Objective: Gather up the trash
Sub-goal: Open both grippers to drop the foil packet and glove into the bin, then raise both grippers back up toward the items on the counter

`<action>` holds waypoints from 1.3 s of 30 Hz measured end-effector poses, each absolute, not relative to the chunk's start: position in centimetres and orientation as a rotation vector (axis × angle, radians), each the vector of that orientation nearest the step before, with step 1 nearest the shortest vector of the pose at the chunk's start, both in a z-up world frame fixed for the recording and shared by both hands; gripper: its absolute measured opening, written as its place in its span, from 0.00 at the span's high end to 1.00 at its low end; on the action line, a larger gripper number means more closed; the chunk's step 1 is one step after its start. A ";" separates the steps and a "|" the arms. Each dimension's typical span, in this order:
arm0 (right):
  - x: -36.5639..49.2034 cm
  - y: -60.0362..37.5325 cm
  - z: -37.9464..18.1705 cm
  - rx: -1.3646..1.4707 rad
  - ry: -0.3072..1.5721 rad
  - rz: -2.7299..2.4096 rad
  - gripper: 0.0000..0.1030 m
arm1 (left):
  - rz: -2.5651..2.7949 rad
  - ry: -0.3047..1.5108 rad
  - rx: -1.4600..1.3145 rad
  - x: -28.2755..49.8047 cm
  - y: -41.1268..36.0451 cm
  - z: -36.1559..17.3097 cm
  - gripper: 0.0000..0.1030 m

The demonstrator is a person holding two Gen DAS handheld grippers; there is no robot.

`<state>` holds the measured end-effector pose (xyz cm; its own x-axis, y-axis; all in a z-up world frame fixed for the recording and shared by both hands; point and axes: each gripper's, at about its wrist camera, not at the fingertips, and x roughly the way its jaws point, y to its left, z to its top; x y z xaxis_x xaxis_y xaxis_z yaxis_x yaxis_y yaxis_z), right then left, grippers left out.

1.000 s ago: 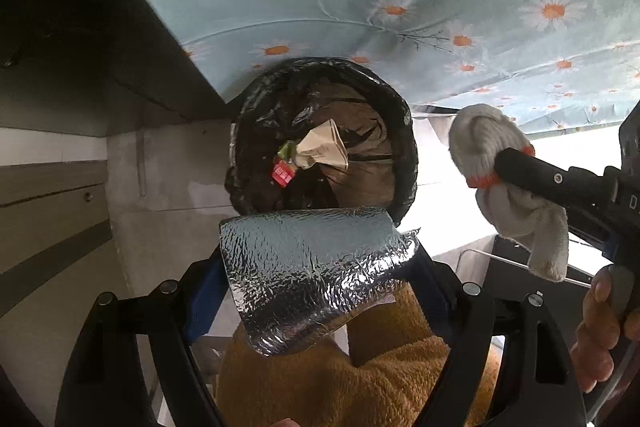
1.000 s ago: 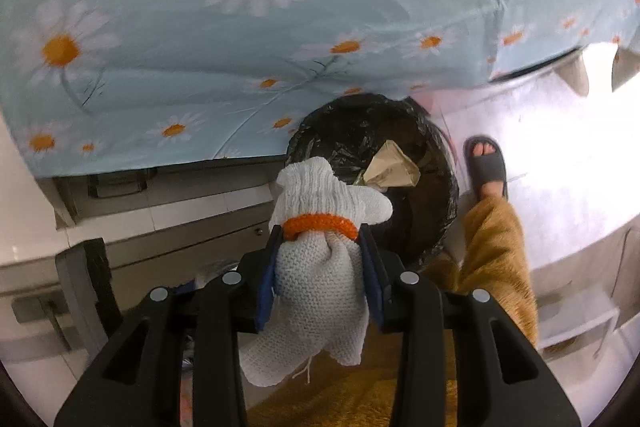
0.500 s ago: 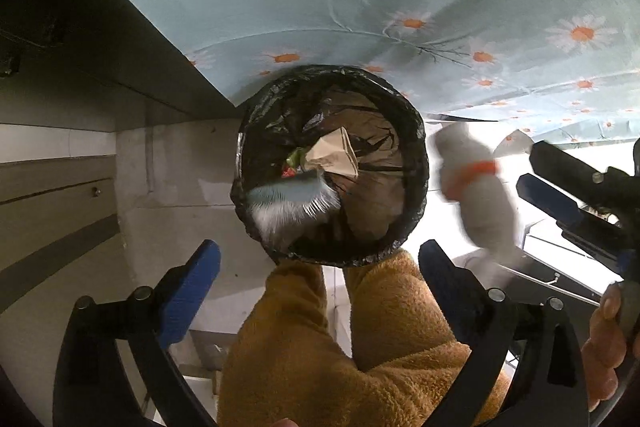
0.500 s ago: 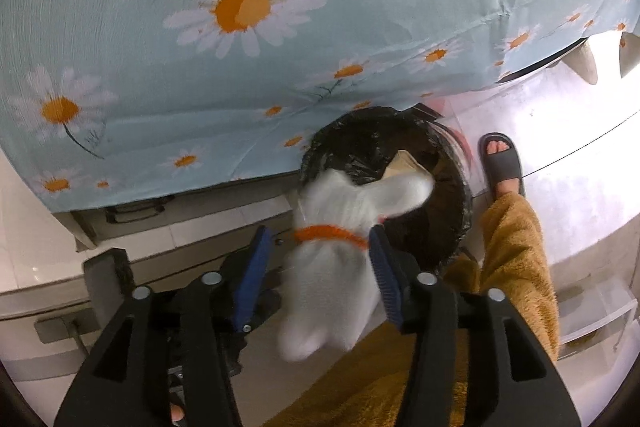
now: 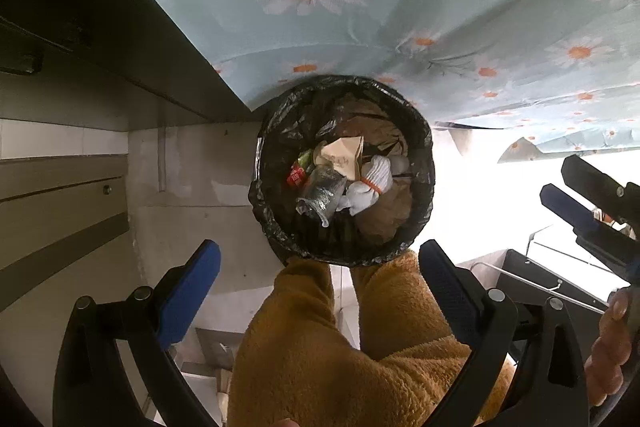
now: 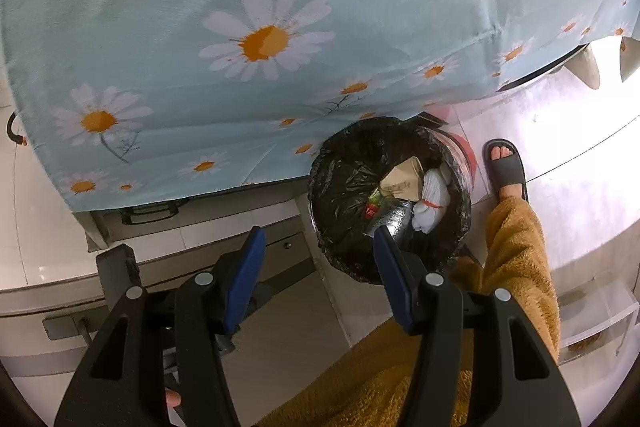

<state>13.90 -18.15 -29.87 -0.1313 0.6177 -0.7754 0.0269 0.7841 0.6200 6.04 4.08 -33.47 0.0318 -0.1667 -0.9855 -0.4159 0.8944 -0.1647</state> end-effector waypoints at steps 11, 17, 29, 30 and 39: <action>12.5 -19.0 -23.3 0.451 1.517 0.583 0.41 | 0.134 1.392 -0.484 4.7 4.0 -25.9 0.06; 11.4 -19.0 -19.0 0.408 1.435 0.582 0.37 | 0.084 1.310 -0.485 4.1 4.2 -21.8 0.06; 12.3 -17.3 -8.4 0.184 1.174 0.645 0.21 | 0.037 1.119 -0.499 4.8 5.8 -14.1 0.06; 12.9 -17.1 -7.5 0.163 1.148 0.650 0.21 | 0.040 1.107 -0.500 4.9 5.8 -13.7 0.06; 22.1 -17.1 -3.0 0.071 1.005 0.677 0.19 | 0.117 0.999 -0.521 7.4 6.7 -9.4 0.06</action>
